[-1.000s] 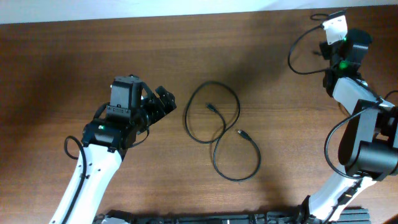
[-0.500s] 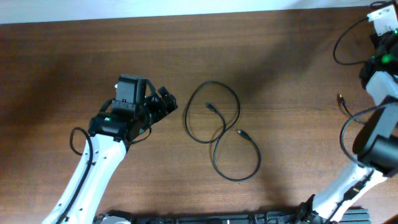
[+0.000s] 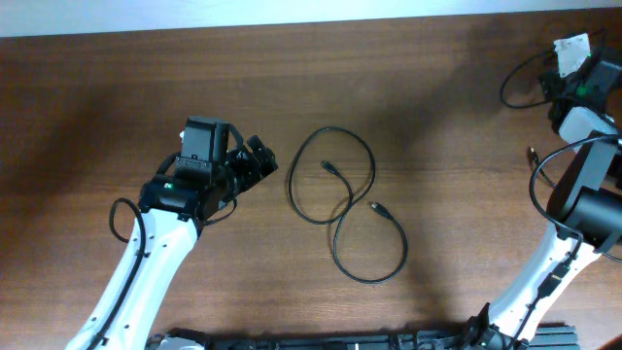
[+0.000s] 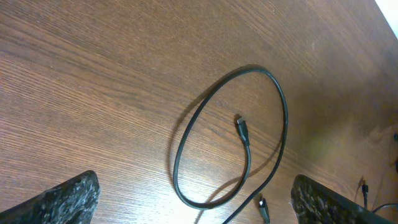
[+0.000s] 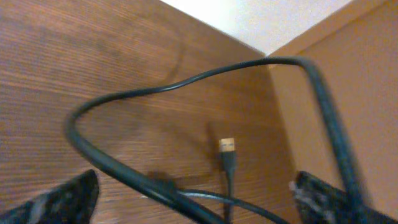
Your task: Untangle cables
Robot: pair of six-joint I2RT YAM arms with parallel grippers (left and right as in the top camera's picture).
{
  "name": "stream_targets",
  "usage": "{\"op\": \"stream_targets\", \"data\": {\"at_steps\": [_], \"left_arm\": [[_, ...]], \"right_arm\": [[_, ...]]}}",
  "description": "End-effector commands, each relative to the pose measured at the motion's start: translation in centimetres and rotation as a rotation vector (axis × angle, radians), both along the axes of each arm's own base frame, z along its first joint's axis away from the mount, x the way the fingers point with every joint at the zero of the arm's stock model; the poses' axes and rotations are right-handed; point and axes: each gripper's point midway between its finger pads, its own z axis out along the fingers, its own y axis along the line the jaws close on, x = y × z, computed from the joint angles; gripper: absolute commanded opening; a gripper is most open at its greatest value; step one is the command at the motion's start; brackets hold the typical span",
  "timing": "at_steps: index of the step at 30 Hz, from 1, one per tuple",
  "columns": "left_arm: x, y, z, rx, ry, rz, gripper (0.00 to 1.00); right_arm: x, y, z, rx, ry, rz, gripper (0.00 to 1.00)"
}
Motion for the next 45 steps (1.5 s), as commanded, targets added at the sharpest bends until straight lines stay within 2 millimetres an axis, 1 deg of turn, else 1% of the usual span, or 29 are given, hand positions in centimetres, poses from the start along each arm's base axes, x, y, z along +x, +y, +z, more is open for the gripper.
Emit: {"op": "stream_targets", "data": {"at_steps": [1,3,4,5,7,9,10,12,14,16,17,18,19,21,22,24,26,27,28,29,31,32,34,36,38,41,43,45], "left_arm": [[0.4,0.2,0.3,0.016,-0.016,-0.001,0.99],[0.4,0.2,0.3,0.016,-0.016,-0.001,0.99],[0.4,0.2,0.3,0.015,-0.015,-0.001,0.99],[0.4,0.2,0.3,0.016,-0.016,-0.001,0.99],[0.4,0.2,0.3,0.016,-0.016,-0.001,0.99],[0.4,0.2,0.3,0.016,-0.016,-0.001,0.99],[0.4,0.2,0.3,0.016,-0.016,-0.001,0.99],[0.4,0.2,0.3,0.016,-0.016,-0.001,0.99],[0.4,0.2,0.3,0.016,-0.016,-0.001,0.99],[0.4,0.2,0.3,0.016,-0.016,-0.001,0.99],[0.4,0.2,0.3,0.016,-0.016,-0.001,0.99],[0.4,0.2,0.3,0.016,-0.016,-0.001,0.99],[0.4,0.2,0.3,0.016,-0.016,-0.001,0.99],[0.4,0.2,0.3,0.017,-0.015,-0.002,0.99],[0.4,0.2,0.3,0.018,-0.013,-0.002,0.99],[0.3,0.0,0.3,0.016,-0.015,-0.02,0.99],[-0.1,-1.3,0.4,0.048,-0.041,-0.13,0.99],[-0.4,-2.1,0.4,0.073,-0.056,-0.196,0.99],[-0.8,-3.0,0.4,0.095,-0.07,-0.261,0.99],[-1.0,-3.6,0.4,0.111,-0.082,-0.307,0.99],[-1.6,-4.8,0.4,0.157,-0.111,-0.413,0.99],[-1.8,-5.2,0.4,0.184,-0.126,-0.456,0.99],[-2.1,-5.7,0.3,0.239,-0.156,-0.537,1.0],[-2.3,-6.3,0.3,0.304,-0.189,-0.624,0.95],[-2.6,-7.3,0.4,0.333,-0.224,-0.708,0.9],[-2.8,-9.1,0.1,0.333,-0.249,-0.761,0.88],[-2.8,-10.5,-0.7,0.33,-0.252,-0.796,0.87],[-2.7,-11.8,-1.9,0.33,-0.245,-0.825,0.87]], "right_arm": [[1.8,2.6,3.8,0.089,-0.126,-0.016,0.99],[2.0,4.3,5.4,0.142,-0.153,-0.021,0.99],[1.9,4.8,5.8,0.16,-0.153,-0.023,0.99],[1.7,6.0,6.4,0.189,-0.142,-0.025,0.99],[1.1,7.1,7.8,0.181,-0.12,-0.045,0.99],[0.5,7.0,9.5,0.143,-0.13,-0.086,0.99],[-0.2,6.2,11.1,0.095,-0.148,-0.15,0.99],[-1.8,4.6,13.2,0.032,-0.172,-0.253,0.99],[-2.9,4.0,14.2,0.007,-0.166,-0.3,0.99],[-3.5,5.0,14.8,0.015,-0.137,-0.287,0.99],[-3.5,5.9,15.2,0.022,-0.128,-0.267,0.99],[-3.2,8.5,16.4,0.051,-0.124,-0.19,0.99],[-3.1,9.8,16.8,0.066,-0.121,-0.151,0.99],[-2.9,14.6,17.7,0.117,-0.095,-0.02,0.99],[-2.9,16.5,18.1,0.135,-0.084,0.028,0.99],[-3.2,20.5,18.6,0.205,-0.084,0.091,0.99],[-3.7,24.0,18.5,0.315,-0.093,0.088,0.99],[-4.2,26.4,18.1,0.378,-0.078,0.088,0.99],[-4.6,27.9,17.7,0.416,-0.063,0.087,0.99],[-5.0,29.0,17.6,0.441,-0.052,0.088,0.99],[-6.4,31.4,17.6,0.514,-0.035,0.075,0.99],[-7.1,31.9,17.9,0.555,-0.036,0.052,0.99],[-8.5,32.0,18.4,0.619,-0.043,0.002,0.99],[-10.5,31.2,19.3,0.669,-0.042,-0.051,0.99],[-12.6,30.1,20.5,0.706,-0.035,-0.069,0.99],[-14.9,28.7,21.8,0.748,-0.035,-0.081,0.99],[-16.6,28.2,22.4,0.781,-0.024,-0.084,0.99],[-18.0,28.1,22.3,0.795,0.007,-0.091,0.99]]}}
